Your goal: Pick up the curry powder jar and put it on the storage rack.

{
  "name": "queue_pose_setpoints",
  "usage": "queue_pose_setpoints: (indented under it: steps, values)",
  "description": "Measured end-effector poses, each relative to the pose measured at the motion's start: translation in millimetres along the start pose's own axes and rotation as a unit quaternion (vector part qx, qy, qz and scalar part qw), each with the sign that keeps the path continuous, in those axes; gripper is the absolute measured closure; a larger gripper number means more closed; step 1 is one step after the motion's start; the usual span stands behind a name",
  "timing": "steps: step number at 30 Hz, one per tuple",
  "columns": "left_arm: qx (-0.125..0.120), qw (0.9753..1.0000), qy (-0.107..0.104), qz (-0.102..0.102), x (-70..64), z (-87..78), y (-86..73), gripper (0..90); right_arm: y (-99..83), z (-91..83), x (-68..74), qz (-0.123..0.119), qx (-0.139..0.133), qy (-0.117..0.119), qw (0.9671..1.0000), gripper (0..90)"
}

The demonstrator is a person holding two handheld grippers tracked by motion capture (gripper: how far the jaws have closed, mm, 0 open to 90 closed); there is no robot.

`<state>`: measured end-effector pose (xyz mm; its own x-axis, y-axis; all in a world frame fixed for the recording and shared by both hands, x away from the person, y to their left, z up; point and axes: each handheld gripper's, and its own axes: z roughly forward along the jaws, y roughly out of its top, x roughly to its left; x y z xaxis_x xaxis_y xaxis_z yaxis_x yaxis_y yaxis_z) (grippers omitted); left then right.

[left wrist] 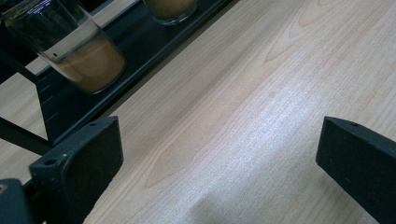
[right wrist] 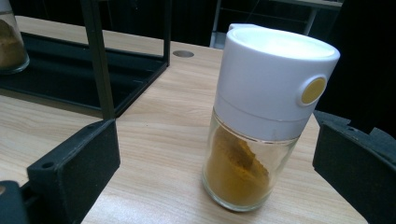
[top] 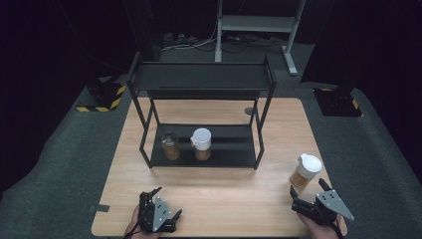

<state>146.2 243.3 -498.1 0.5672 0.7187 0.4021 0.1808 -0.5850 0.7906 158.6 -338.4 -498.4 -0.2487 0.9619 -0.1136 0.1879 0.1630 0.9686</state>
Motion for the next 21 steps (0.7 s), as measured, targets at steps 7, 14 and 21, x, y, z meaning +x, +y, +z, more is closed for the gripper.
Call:
queue_pose_setpoints:
  steps: [7, 14, 21]
  values:
    - [0.001, 1.0, 0.002, 0.002, -0.7, 0.1, 0.5, 1.0, 1.8, 2.2, -2.1, 0.005, 0.0, -0.004, 1.0, 0.0]
    - [0.001, 1.0, 0.001, 0.003, -0.8, 0.0, 0.5, 1.0, 2.7, 5.5, -6.8, 0.017, -0.003, -0.008, 0.9998, 0.0]
    - [0.0, 1.0, -0.001, 0.002, 0.4, -0.1, -0.1, 1.0, 4.8, 10.8, -8.8, 0.027, 0.005, -0.008, 0.9996, 0.0]
